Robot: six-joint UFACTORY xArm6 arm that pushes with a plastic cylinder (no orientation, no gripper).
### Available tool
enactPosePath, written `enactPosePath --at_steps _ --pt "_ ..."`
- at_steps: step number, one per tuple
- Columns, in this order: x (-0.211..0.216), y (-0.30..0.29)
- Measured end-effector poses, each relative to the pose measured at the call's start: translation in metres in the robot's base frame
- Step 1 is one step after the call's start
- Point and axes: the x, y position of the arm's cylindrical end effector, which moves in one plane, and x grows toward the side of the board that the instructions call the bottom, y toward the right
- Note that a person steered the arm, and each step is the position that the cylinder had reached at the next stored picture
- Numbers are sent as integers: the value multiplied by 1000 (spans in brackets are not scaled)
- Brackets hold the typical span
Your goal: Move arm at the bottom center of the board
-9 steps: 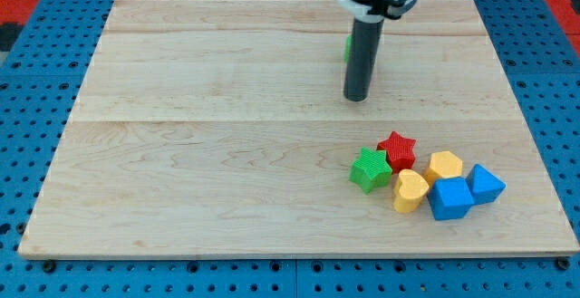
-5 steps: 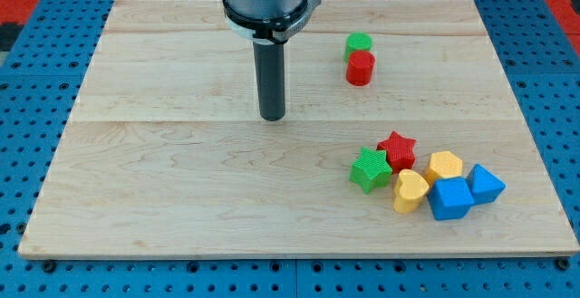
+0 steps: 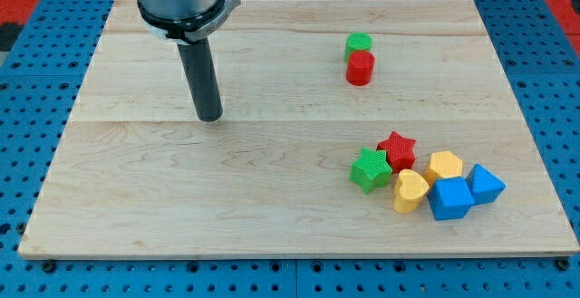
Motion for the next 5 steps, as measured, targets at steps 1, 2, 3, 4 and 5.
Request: enactPosePath --at_steps 1,2,3,4,5 --pt "0 -13" --pt "0 -26" --pt "0 -33" --pt "0 -33" --pt "2 -49"
